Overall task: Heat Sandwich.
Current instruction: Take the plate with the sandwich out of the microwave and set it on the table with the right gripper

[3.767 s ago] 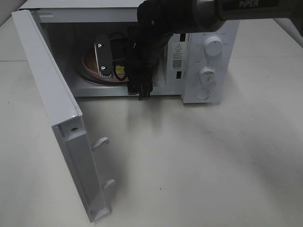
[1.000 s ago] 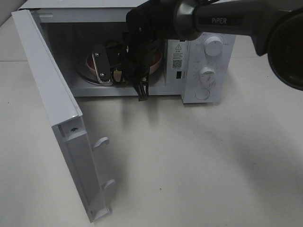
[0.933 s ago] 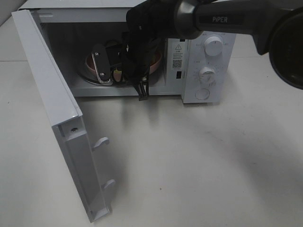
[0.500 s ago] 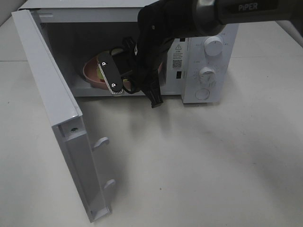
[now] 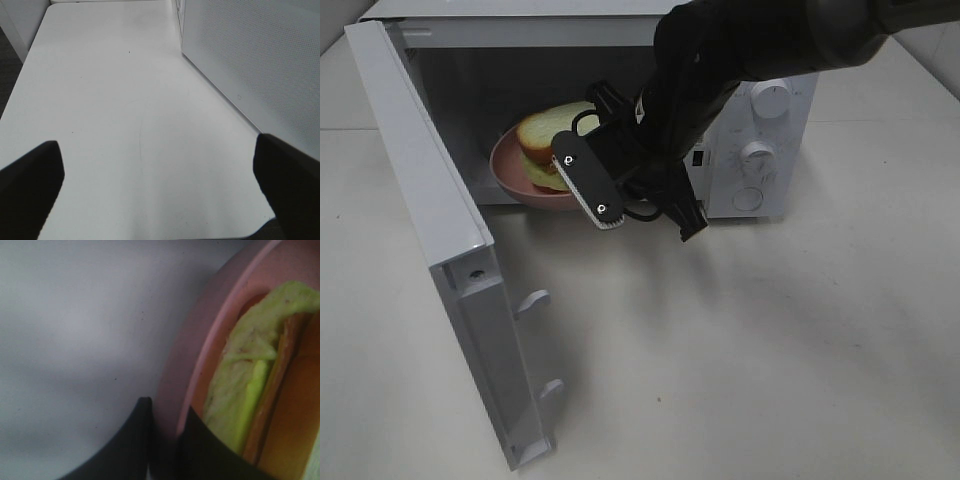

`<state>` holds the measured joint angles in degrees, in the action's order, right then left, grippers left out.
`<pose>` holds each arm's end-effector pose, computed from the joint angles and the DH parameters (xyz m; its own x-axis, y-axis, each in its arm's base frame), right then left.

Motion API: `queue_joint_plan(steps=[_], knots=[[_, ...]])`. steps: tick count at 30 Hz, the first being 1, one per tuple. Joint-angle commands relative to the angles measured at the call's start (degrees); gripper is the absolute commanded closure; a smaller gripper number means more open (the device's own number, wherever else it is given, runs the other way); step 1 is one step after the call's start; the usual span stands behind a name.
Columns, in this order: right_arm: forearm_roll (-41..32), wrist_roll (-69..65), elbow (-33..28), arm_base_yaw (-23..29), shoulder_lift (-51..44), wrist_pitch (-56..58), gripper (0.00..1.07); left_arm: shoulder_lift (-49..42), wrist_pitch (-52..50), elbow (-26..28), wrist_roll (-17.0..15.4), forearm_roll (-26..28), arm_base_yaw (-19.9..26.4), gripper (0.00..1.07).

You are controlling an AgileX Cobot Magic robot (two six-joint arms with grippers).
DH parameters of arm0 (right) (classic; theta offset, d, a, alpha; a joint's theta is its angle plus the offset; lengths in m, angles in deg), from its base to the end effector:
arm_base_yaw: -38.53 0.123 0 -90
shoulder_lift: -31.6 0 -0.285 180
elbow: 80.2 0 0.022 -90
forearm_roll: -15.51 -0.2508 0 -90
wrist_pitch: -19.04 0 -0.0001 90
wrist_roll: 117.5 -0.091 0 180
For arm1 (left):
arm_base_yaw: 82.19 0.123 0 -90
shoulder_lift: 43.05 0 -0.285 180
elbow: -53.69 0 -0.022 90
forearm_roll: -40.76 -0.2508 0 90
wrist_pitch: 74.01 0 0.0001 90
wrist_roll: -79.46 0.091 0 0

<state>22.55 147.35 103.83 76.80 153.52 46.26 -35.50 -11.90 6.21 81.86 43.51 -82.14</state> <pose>0.3445 0.2653 0.1926 0.6055 -0.7938 0.0571 -0.6309 -0.5225 -0.5735 -0.0087 -0.0039 0.2807 -0.4549 0.0190 -0.8903 0.0457 0.9990 -0.0020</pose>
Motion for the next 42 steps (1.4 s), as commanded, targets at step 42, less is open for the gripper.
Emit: queue_joint_plan(steps=[42], knots=[[-5.73, 4.41, -41.65, 1.2, -38.73, -12.38, 1.07, -0.97, -0.74, -0.11, -0.34, 0.11, -0.06, 0.09]])
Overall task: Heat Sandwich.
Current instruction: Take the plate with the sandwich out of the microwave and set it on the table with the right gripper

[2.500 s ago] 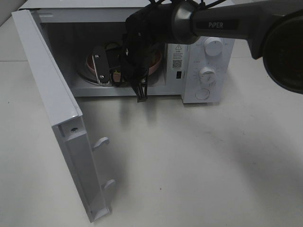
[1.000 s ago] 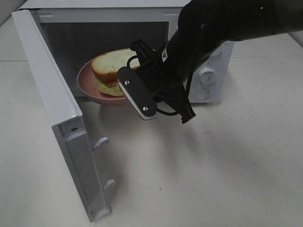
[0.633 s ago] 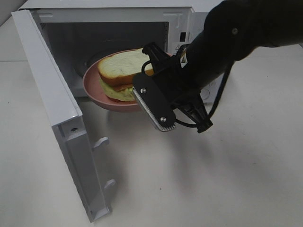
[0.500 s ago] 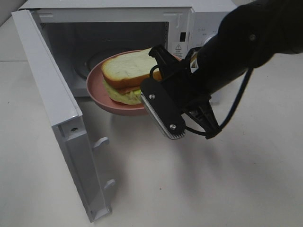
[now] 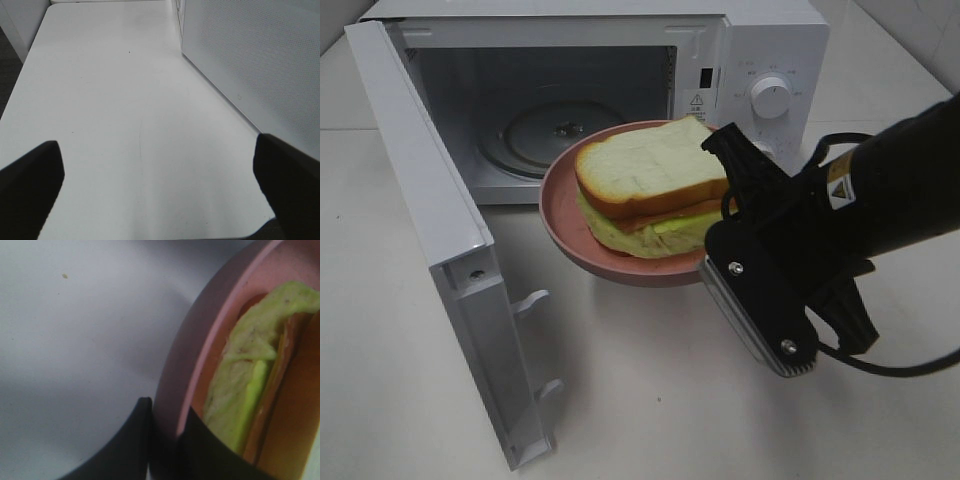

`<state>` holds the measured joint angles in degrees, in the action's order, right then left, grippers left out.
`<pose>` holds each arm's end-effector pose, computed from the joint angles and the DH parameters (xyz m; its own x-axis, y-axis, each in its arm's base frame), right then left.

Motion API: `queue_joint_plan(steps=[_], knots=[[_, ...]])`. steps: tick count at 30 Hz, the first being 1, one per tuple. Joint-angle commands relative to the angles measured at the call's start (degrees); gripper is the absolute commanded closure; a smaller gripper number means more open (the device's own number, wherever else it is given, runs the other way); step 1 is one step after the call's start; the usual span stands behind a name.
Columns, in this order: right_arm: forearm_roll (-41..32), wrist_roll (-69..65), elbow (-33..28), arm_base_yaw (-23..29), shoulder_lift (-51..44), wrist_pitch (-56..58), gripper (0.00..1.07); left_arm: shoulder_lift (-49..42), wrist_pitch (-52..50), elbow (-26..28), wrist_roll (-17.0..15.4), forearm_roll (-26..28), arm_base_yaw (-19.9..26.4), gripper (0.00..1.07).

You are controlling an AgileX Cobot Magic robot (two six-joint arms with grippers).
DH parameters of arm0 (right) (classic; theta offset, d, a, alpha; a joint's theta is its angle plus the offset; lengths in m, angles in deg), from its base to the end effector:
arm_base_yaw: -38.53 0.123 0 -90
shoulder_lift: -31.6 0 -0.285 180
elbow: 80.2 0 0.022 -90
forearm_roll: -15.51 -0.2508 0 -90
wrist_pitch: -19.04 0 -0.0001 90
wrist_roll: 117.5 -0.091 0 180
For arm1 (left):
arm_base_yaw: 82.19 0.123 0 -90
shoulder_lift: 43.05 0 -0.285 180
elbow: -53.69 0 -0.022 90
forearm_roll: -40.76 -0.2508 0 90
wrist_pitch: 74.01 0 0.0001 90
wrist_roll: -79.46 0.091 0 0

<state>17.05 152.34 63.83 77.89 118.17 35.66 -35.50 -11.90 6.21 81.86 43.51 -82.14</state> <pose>0.2058 0.1679 0.2222 0.6435 -0.7651 0.0208 -0.5703 -0.4974 -0.6537 -0.0087 -0.0039 0.2807 -0.4549 0.0190 -0.8903 0.0457 0.9990 -0.0020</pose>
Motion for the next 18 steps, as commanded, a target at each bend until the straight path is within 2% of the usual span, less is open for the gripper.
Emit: queue_joint_plan(steps=[1, 7, 12, 18], knots=[[-0.23, -0.92, -2.41, 0.11, -4.35, -1.66, 1.07, -0.97, -0.74, -0.11, -0.34, 0.11, -0.06, 0.09], [0.97, -3.61, -7.51, 0.11, -12.61, 2.41, 1.07, -0.97, -0.74, -0.11, -0.34, 0.11, -0.06, 0.09], [2.35, -6.02, -9.51, 0.11, -16.96, 4.41, 1.07, -0.97, -0.74, -0.11, -0.34, 0.11, -0.06, 0.09], [7.22, -11.34, -11.86, 0.11, -22.92, 7.91, 1.07, -0.97, -0.74, -0.11, -0.34, 0.11, -0.06, 0.09]])
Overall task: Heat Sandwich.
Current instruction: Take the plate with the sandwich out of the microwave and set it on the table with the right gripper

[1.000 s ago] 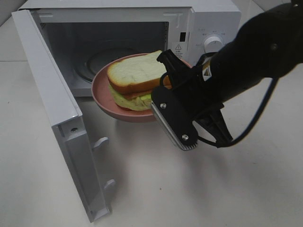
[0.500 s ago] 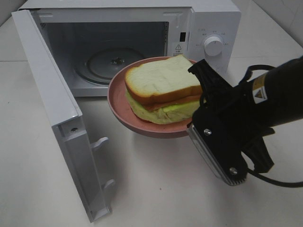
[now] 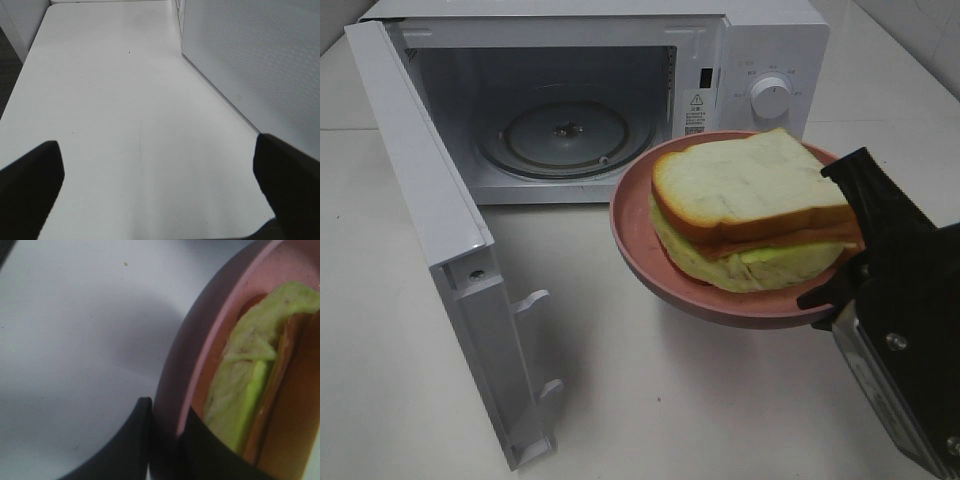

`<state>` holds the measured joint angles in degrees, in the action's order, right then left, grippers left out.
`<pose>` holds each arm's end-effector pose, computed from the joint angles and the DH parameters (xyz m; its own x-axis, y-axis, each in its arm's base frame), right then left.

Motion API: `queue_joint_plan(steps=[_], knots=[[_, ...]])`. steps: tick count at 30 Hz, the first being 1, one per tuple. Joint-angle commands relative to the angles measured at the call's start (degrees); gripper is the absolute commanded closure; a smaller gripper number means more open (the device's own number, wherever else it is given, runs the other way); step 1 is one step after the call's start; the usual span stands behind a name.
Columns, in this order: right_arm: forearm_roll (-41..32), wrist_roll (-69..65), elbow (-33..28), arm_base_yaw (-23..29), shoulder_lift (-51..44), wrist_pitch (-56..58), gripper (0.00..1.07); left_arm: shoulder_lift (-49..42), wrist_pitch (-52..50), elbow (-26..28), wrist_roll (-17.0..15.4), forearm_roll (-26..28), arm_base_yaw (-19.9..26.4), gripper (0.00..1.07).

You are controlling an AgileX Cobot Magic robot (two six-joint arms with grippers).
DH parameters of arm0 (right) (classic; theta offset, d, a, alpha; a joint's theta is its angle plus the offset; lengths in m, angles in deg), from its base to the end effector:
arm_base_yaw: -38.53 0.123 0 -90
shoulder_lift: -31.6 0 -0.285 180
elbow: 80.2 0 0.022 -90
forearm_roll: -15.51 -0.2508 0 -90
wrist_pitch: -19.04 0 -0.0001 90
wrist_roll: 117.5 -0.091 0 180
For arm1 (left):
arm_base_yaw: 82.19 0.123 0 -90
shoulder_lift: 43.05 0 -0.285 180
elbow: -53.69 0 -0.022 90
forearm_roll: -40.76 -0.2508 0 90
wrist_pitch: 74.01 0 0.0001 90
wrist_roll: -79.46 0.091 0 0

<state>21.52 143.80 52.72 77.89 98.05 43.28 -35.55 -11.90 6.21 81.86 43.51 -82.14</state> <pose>0.1463 0.1149 0.2370 0.5782 -0.8159 -0.0061 -0.6048 -0.4236 -0.6744 -0.0089 -0.0039 0.2807 -0.4542 0.0190 -0.8907 0.0457 0.9990 -0.0020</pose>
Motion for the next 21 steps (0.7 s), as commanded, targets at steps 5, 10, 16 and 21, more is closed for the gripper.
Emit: queue_joint_plan(steps=[5, 10, 16, 21], knots=[[6.93, -9.0, -2.18, 0.11, -6.36, 3.09, 1.07, -0.92, -0.74, -0.11, -0.34, 0.11, -0.06, 0.09], [11.46, -16.21, -2.18, 0.11, -8.08, 5.79, 1.07, -0.92, -0.74, -0.11, -0.34, 0.11, -0.06, 0.09], [17.02, -26.01, -2.18, 0.11, -8.19, 7.28, 1.07, -0.92, -0.74, -0.11, -0.34, 0.11, -0.06, 0.09], [21.54, -34.95, -2.18, 0.11, -8.19, 7.68, 1.07, -0.92, -0.74, -0.11, -0.34, 0.11, -0.06, 0.09]])
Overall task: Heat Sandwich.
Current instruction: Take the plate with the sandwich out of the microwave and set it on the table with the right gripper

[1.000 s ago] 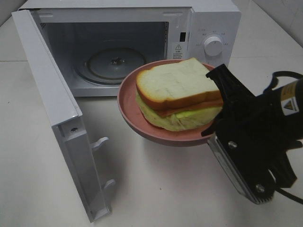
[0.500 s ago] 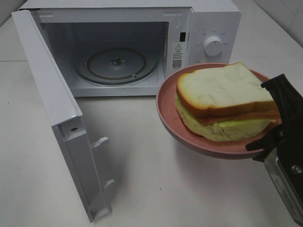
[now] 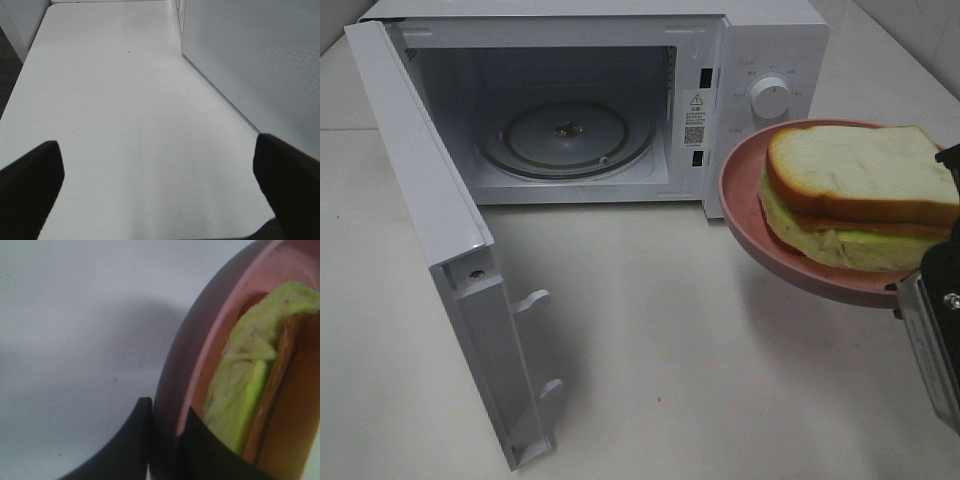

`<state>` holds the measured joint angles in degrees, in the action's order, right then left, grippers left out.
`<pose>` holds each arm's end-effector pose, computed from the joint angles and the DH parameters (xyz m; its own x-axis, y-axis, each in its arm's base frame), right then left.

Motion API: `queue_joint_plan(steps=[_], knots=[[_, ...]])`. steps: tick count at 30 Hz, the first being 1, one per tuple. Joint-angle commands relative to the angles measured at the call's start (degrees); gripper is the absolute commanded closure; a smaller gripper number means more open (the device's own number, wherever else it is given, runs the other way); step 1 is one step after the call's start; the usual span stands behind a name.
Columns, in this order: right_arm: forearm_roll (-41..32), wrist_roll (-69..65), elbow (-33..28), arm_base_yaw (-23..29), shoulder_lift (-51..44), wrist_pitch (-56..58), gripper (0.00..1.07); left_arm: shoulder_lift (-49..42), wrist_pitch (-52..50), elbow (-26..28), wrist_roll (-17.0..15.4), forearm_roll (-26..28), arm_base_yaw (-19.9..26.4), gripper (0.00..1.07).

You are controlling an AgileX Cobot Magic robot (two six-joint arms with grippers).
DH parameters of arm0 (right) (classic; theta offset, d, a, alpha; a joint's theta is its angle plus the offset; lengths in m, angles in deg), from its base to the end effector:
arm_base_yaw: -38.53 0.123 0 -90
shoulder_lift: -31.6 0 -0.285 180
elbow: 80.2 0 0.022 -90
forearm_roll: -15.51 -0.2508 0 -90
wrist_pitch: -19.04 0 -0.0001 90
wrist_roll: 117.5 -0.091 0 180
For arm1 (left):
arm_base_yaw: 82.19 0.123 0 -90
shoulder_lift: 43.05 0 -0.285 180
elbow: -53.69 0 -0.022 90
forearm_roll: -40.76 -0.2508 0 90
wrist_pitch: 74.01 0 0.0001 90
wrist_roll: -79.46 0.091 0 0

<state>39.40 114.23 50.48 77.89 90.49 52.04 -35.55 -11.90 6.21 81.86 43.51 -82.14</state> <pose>0.1335 0.0835 0.2426 0.3030 -0.9520 -0.0437 -0.7102 -0.1949 -0.6765 -0.0089 -0.0039 0.2807 -0.4542 0.0190 -0.8907 0.0457 0.9990 -0.0020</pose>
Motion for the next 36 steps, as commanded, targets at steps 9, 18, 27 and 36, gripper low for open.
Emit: queue_joint_plan(steps=[9, 18, 27, 36], knots=[[12.38, -20.05, 0.06, 0.11, -0.63, 4.7, 1.07, -0.92, -0.74, -0.11, -0.34, 0.11, -0.06, 0.09], [17.36, -33.86, 0.06, 0.11, 0.06, 13.24, 1.07, -0.92, -0.74, -0.11, -0.34, 0.11, -0.06, 0.09], [24.24, -49.73, 0.06, -0.06, 0.4, 16.1, 1.07, -0.92, -0.74, -0.11, -0.34, 0.11, -0.06, 0.09], [29.39, -59.93, 0.29, -0.06, 7.62, 16.56, 1.07, -0.92, -0.74, -0.11, -0.34, 0.11, -0.06, 0.09]])
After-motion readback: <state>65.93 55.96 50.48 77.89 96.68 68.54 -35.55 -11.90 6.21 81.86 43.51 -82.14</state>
